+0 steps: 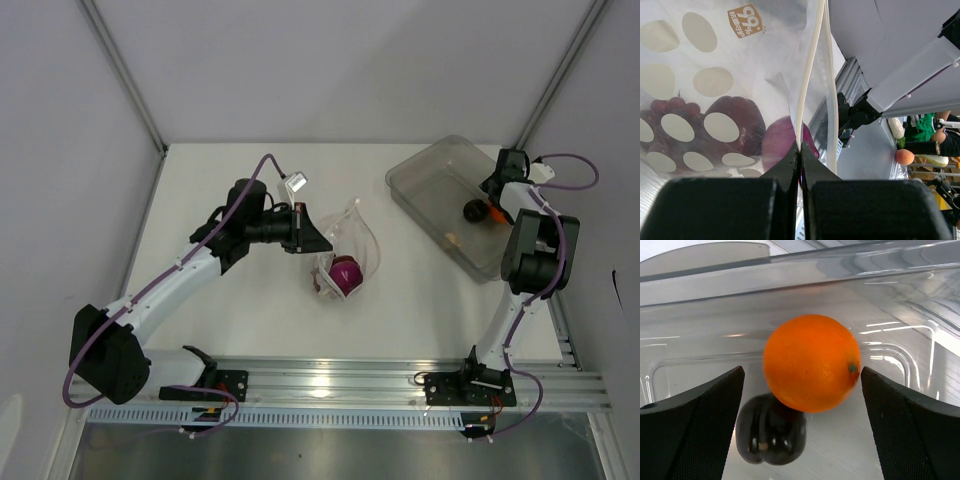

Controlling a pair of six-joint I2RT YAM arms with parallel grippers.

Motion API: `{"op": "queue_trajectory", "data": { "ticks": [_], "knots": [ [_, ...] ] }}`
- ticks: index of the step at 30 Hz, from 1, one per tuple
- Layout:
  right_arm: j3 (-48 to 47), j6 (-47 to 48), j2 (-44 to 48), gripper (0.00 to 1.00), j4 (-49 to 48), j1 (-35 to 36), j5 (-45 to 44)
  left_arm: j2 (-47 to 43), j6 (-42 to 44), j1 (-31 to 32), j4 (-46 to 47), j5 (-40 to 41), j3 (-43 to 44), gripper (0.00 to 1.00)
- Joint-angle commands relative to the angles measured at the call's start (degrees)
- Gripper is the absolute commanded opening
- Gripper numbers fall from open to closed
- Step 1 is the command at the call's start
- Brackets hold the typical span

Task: Place the food in the zip-top bag and seal the zipper
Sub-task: Pick up the fake fruit from the bin.

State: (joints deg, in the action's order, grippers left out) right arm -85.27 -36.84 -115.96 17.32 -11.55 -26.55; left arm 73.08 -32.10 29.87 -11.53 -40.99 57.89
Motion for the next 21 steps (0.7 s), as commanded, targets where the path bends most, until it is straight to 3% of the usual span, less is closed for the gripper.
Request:
{"op": "queue_trajectory", "data": {
  "ticks": [1,13,21],
  "knots": [
    [-3.23,0.45,-1.63,1.0,-3.0,-0.4,-1.23,-0.13,-0.42,-0.07,2.48,-1.63,-0.32,0.01],
    [-3.06,0.19,-2.43,0.99,-0.98,-0.84,-1.4,0.66,-0.95,-0.07,3.27,-2.07,-0.41,0.01],
    [-2.44,0.54,-2.95,0.92,-1.41,-1.19,-0.35,0.4,-0.69,-0.07,3.09,-1.72,-0.5,0.01]
  ]
}}
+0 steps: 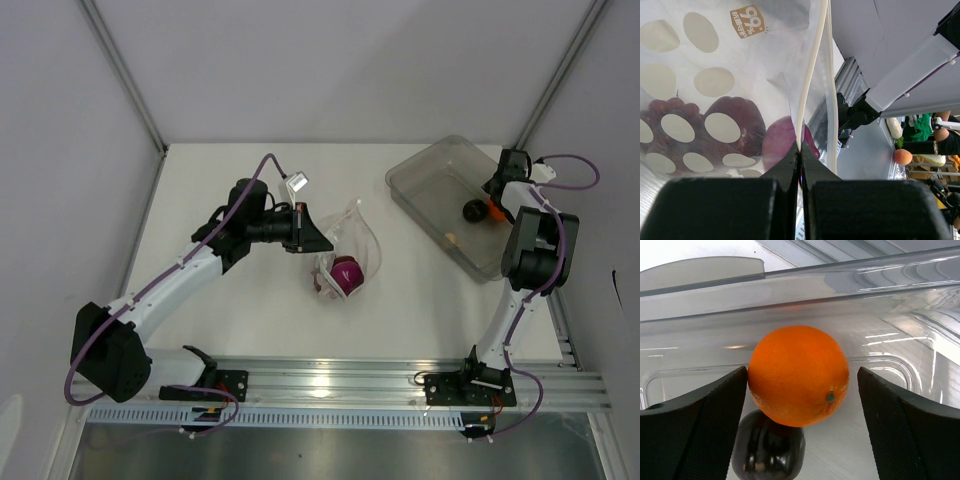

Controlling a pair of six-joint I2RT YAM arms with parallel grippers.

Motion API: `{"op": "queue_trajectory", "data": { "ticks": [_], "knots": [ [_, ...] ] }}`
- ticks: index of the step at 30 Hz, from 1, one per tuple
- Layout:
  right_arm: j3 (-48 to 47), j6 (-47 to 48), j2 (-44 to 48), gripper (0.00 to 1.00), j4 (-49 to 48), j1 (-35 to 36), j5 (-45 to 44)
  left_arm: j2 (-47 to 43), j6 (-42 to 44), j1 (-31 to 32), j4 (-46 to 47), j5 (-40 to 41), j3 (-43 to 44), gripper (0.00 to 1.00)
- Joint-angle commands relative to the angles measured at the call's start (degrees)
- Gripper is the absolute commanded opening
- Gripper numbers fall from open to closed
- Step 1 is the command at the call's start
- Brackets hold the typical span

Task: Place the food in the zip-top bag and seal the zipper
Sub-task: Pick up the fake fruit from the bin.

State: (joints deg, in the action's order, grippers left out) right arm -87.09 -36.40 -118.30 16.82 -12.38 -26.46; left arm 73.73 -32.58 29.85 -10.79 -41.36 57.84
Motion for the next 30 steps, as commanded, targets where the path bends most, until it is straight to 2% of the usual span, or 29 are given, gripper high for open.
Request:
{"op": "queue_trajectory", "data": {
  "ticks": [1,15,18,23,24,27,30],
  "knots": [
    [-0.54,0.02,-0.62,0.9,-0.82,-0.36,-0.35,-0.26,-0.21,-0.05,2.35,-1.44,-0.45,0.01],
    [2.54,0.36,1.93,0.67,-2.14,-0.63,-0.88,-0.17,-0.38,-0.05,2.35,-1.09,-0.63,0.0],
    [3.68,0.63,3.95,0.52,-2.4,-0.63,-1.57,-0.17,-0.56,-0.05,2.44,-1.0,-0.54,0.01],
    [5.09,1.42,7.38,0.35,-1.88,-0.63,-2.98,-0.08,-1.0,-0.05,2.44,-1.09,-0.45,0.01],
    [5.17,1.25,8.86,0.24,-1.44,-0.63,-3.25,-0.17,-1.0,-0.05,2.44,-1.0,-0.45,0.01],
    [6.58,0.46,13.17,0.14,-0.65,-0.63,-3.69,-0.17,-1.0,-0.05,2.35,-0.74,-0.19,0.01],
    [7.54,0.02,18.34,0.1,0.14,-0.63,-3.17,-0.17,-1.08,0.04,2.09,-0.82,-0.36,0.01]
  ]
}}
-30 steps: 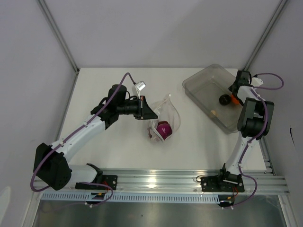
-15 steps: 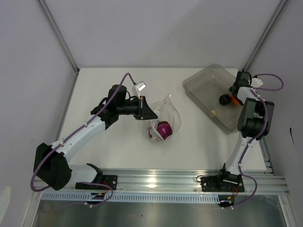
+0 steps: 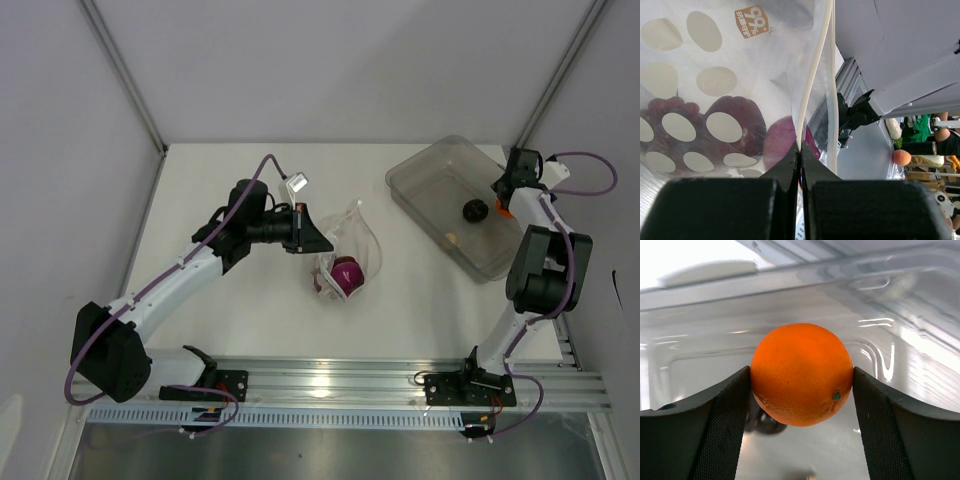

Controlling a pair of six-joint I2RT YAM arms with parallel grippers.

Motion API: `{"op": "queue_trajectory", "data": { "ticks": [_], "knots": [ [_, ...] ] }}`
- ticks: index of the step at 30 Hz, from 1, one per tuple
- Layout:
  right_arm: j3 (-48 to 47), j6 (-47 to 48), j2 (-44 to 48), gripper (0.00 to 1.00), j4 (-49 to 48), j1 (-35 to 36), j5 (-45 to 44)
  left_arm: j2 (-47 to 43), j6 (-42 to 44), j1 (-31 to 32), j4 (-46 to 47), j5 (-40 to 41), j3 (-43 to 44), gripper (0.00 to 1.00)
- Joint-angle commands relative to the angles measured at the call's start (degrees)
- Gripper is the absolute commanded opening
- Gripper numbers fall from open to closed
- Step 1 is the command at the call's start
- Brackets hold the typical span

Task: Place the food in the zip-top bag and seal the zipper
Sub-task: Pick up the fake fruit from the bin, then place the fake fruit in the zipper food storage bag.

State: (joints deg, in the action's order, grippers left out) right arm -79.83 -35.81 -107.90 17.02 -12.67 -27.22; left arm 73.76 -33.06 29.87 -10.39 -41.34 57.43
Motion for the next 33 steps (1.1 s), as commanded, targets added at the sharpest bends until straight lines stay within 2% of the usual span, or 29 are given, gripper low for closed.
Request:
{"op": "queue_trajectory", "data": {
  "ticks": [1,5,7,9,11,12,15,18,19,24,30,33],
  "knots": [
    [0.38,-0.4,9.18,0.07,0.99,-0.17,-1.87,-0.28,-0.6,0.02,1.52,-0.85,-0.04,0.01],
    [0.99,-0.31,15.51,0.06,4.33,2.2,3.21,-0.54,-0.69,-0.07,1.25,-0.75,0.14,0.01],
    [3.17,-1.27,19.71,0.01,5.65,3.87,6.38,-0.28,-1.04,0.02,1.08,-0.85,0.32,0.01],
    [5.47,-2.41,23.07,0.0,5.57,8.52,10.25,0.07,-1.13,0.01,0.47,-1.02,1.19,0.01],
    [8.28,-2.42,28.08,0.0,5.13,12.65,10.44,0.42,-0.87,0.01,-0.68,-0.67,2.41,0.0],
    [8.99,-1.81,29.75,0.0,4.96,18.06,10.87,0.42,-0.87,0.02,-1.2,-0.76,2.86,0.01],
    [11.18,-0.58,35.99,0.0,3.82,26.51,15.24,-0.28,-0.43,-0.07,-2.87,0.47,3.56,0.0],
    [11.98,2.93,40.91,0.0,4.16,32.42,19.74,-1.16,0.45,-0.07,-5.42,2.22,4.44,0.01],
    [11.98,4.16,42.23,0.0,4.69,36.27,19.93,-1.16,0.97,-0.07,-6.04,2.49,4.53,0.01],
    [15.31,6.54,51.27,0.0,3.55,46.05,22.82,-1.68,1.15,-0.07,-8.59,3.64,5.76,0.01],
    [17.08,7.07,52.36,0.0,2.76,53.26,30.72,-1.42,1.42,-0.07,-10.61,4.43,7.78,0.0],
    [16.82,8.3,50.07,0.0,3.2,58.52,28.64,-1.25,1.24,-0.07,-10.88,4.69,8.49,0.0]
  ]
}}
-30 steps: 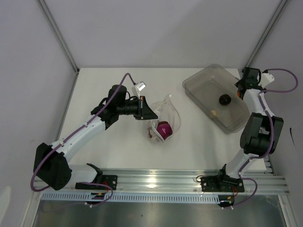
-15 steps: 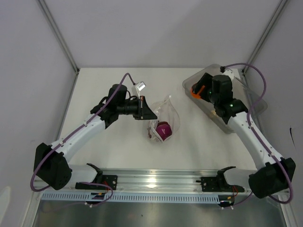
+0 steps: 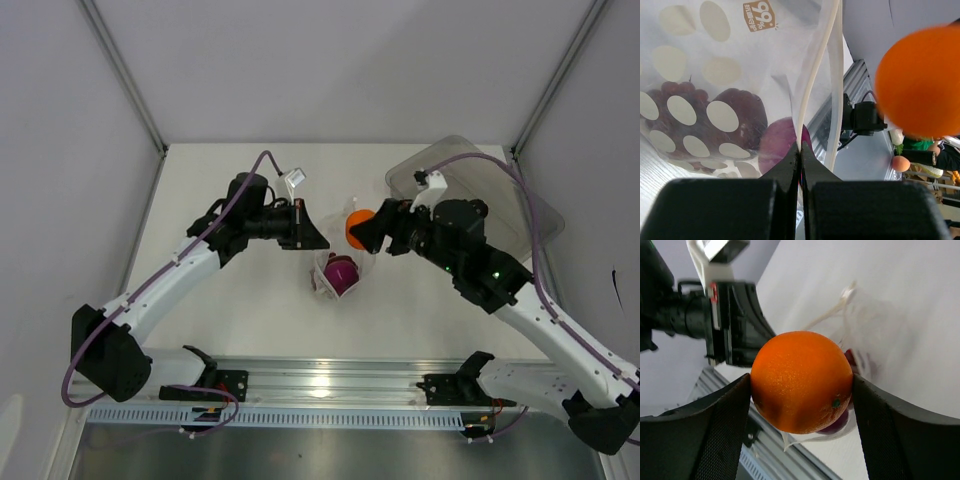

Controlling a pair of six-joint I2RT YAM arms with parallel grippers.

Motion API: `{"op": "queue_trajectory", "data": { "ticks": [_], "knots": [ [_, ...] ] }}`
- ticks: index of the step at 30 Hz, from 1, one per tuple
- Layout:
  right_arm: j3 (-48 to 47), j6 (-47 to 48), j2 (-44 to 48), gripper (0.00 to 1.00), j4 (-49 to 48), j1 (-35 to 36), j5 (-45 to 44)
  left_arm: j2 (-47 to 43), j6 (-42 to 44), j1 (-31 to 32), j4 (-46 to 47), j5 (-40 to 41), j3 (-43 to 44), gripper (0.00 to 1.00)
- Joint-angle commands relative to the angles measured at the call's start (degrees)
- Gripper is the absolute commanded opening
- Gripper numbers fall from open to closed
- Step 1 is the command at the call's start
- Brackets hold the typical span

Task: Place the food in the zip-top bag and seal the zipper
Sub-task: Place the fake fruit in the zipper food storage bag.

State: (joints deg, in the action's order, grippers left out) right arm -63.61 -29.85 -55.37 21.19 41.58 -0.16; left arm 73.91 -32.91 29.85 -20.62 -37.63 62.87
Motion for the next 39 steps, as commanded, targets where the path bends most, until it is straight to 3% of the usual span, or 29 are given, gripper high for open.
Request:
{"op": "queue_trajectory", "data": {
  "ticks": [1,6,16,21,25,26,30,32,39],
  "knots": [
    [0.51,2.6,-3.76,0.0,-0.71,5.34,0.79,-1.4,0.92,-0.05,-0.82,1.06,3.31,0.01],
    [-0.28,4.09,-7.2,0.01,-0.89,10.09,-3.6,-1.66,0.82,-0.05,-1.52,1.41,3.49,0.01],
    [-0.72,6.46,-11.51,0.11,0.52,10.97,-13.62,-1.84,0.83,-0.05,-2.05,2.03,2.96,0.01],
    [-0.72,7.52,-13.53,0.31,-0.09,10.89,-16.44,-1.75,0.39,-0.05,-1.61,1.86,3.22,0.01],
    [-2.21,8.49,-15.55,0.6,-0.01,10.89,-18.9,-1.66,0.3,0.04,-1.26,1.59,3.31,0.01],
    [-2.65,8.58,-15.9,0.72,0.25,10.89,-19.17,-1.75,0.3,0.04,-1.35,1.77,3.4,0.01],
    [-4.67,8.75,-16.43,0.95,0.69,10.89,-19.52,-1.49,0.39,-0.05,-1.26,1.59,3.05,0.01],
    [-5.72,8.84,-16.08,1.0,0.96,10.89,-19.44,-1.31,0.3,-0.05,-1.0,1.5,3.13,0.01],
    [-8.36,8.05,-13.36,0.99,3.07,10.98,-18.73,-1.05,0.21,0.04,-0.47,1.33,3.31,0.01]
  ]
}}
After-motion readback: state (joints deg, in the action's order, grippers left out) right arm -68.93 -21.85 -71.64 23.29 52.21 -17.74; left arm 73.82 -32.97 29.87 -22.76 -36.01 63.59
